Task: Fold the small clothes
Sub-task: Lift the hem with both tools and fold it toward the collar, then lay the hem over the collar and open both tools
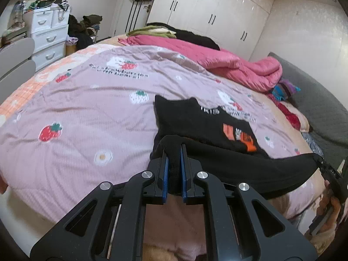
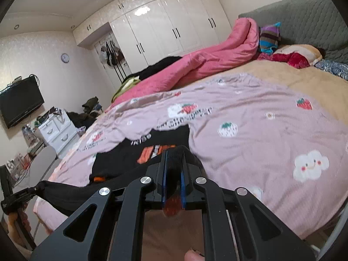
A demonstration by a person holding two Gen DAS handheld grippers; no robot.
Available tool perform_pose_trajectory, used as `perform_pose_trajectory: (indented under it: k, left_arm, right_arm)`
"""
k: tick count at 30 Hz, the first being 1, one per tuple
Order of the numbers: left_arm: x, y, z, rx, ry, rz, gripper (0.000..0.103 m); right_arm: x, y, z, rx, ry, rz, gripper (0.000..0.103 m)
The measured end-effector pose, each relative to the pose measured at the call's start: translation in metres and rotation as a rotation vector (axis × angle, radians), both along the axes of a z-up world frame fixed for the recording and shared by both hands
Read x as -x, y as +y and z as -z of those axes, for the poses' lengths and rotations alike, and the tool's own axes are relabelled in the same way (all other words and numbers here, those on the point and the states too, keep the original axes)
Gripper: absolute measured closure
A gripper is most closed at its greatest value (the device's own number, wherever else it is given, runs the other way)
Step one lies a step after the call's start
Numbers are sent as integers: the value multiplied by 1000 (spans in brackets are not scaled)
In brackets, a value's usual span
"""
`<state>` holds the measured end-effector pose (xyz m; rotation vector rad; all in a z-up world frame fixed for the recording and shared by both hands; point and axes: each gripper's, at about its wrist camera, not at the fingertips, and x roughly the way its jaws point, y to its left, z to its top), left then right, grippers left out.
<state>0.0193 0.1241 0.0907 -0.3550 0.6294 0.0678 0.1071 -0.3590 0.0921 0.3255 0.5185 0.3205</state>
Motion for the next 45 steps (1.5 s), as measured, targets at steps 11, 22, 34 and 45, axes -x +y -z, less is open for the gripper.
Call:
perform_pose_trajectory:
  k: [11,22,34,45]
  left_arm:
    - [-43,19,-10,81,-83,-41,100]
    - [-82,26,-14,63,-129,-103,100]
    - [-119,31,-10,33,-129,-157,100]
    - [-166,37,19,-17,-68,-184,100]
  right_arm:
    - [-48,17,-11,3,-55,32,94]
    - [-84,40,-23,36,-98,49,94]
    - [-129,60,-19,73,-106,71,94]
    - [-185,74,8,98,-52,64,94]
